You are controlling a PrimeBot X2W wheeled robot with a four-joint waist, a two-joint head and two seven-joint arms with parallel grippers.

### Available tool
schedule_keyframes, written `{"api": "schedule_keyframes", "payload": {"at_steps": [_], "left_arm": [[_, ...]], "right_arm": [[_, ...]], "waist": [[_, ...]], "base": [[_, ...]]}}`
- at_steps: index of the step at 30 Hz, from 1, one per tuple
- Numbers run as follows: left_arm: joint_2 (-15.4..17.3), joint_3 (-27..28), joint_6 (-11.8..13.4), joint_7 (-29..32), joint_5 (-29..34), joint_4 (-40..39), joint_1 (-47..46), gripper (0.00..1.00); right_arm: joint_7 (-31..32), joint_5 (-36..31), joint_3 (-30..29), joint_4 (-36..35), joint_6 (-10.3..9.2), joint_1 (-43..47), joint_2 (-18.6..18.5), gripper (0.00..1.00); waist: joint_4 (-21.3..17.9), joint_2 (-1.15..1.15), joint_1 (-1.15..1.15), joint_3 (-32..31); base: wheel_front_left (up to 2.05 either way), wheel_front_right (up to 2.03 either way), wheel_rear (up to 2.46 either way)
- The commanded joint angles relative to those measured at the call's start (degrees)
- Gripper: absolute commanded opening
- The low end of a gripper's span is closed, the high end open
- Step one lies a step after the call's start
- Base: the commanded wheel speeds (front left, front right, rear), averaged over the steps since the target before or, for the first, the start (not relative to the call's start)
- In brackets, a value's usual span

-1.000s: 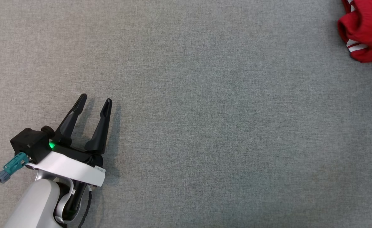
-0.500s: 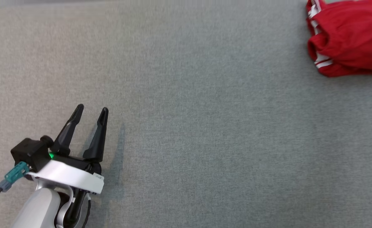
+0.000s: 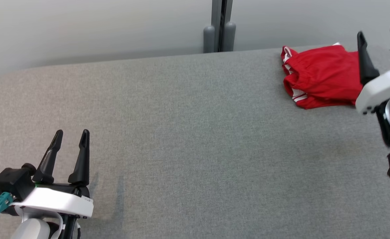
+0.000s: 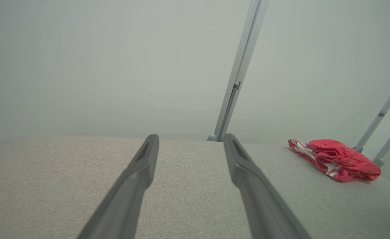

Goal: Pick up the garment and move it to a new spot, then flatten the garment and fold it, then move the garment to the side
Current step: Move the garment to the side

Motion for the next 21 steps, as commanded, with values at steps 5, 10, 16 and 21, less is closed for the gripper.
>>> {"api": "schedule_keyframes", "payload": {"at_steps": [5, 10, 16, 21], "left_arm": [[0.4, 1.2, 1.6, -0.4, -0.2, -1.5, 2.4, 1.0], [0.1, 2.0, 2.6, -0.4, -0.4, -2.3, 4.3, 1.0], [-1.1, 2.4, 2.8, -0.7, 0.5, -2.7, 5.8, 1.0], [-2.6, 2.7, 3.0, -0.7, 1.8, -1.7, 7.3, 1.0]], "right_arm": [[0.7, 2.7, -1.8, -8.2, 0.0, 9.8, 2.3, 1.0], [1.1, 4.9, -3.9, -16.7, 0.0, 20.0, 4.6, 1.0], [-0.7, 7.0, -3.0, -21.6, 0.0, 27.7, 6.9, 1.0], [-3.8, 9.2, -0.9, -23.1, 0.0, 32.5, 7.3, 1.0]], "waist": [[-0.7, 0.0, 0.0, -4.0], [0.0, 0.0, 0.0, -5.8], [0.1, 0.0, 0.0, -6.7], [-0.1, 0.0, 0.0, -7.3]], "base": [[0.0, 0.0, 0.0], [0.0, 0.0, 0.0], [0.0, 0.0, 0.0], [0.0, 0.0, 0.0]]}}
